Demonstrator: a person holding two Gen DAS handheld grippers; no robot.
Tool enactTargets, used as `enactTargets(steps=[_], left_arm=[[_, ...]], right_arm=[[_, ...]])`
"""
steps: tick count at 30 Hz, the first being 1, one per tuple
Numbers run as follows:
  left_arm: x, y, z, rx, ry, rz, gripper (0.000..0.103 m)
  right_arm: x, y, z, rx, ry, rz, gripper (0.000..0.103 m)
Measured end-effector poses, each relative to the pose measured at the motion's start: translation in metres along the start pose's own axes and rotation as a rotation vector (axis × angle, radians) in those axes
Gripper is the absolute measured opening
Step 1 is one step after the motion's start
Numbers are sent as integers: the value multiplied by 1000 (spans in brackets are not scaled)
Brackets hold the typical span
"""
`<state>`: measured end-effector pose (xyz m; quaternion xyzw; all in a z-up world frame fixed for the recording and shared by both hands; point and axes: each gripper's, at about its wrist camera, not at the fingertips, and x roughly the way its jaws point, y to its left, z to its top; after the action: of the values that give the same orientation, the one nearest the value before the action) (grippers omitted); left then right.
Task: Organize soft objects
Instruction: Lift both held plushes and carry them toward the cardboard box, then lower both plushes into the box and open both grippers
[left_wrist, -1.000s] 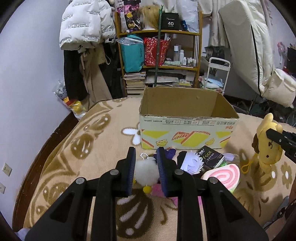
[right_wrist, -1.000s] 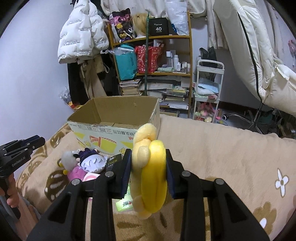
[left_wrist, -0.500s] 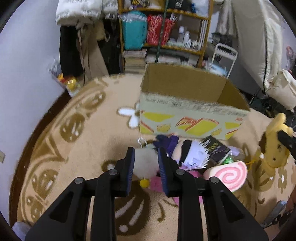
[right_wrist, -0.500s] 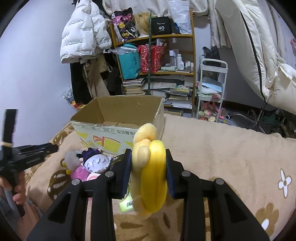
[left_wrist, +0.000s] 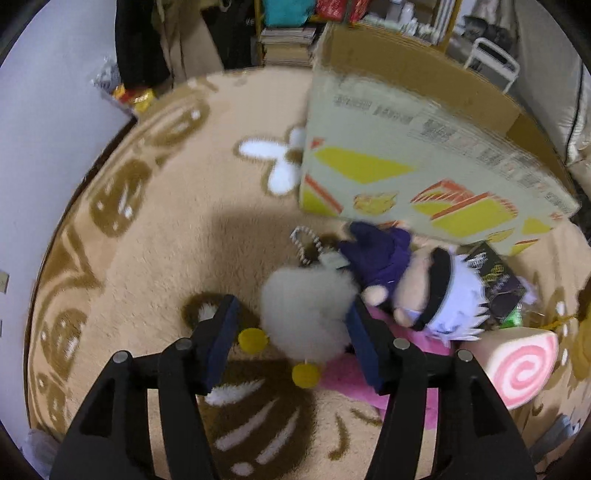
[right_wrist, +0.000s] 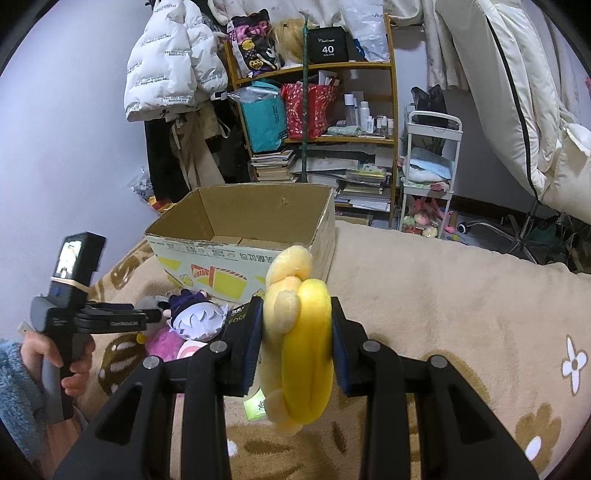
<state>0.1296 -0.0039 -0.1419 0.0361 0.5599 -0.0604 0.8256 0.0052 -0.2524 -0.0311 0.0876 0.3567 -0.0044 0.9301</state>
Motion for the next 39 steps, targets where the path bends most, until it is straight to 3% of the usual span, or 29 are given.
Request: enactTargets(steps=[5, 7, 9, 16, 21, 31, 39], left_arm=[[11, -2, 1, -8, 13, -24, 53], [14, 0, 0, -33, 30, -80, 38], [15, -1, 0, -36, 29, -89, 32], [-6, -10, -6, 10, -59, -41, 30], [-40, -5, -12, -18, -169, -36, 30], [-130, -15, -1, 43, -473, -3, 31], [-166, -37, 19, 125, -622, -61, 31]], right_arm=[[4, 1, -1, -3, 12, -1, 35], [5, 1, 0, -4, 15, -2, 35], [6, 1, 0, -4, 14, -3, 35], [4, 2, 1, -8, -2, -6, 35], [-6, 0, 5, 0, -46, -6, 35], [-16, 0, 34, 10, -156, 18, 35], [-8, 5, 60, -1, -208, 46, 35]])
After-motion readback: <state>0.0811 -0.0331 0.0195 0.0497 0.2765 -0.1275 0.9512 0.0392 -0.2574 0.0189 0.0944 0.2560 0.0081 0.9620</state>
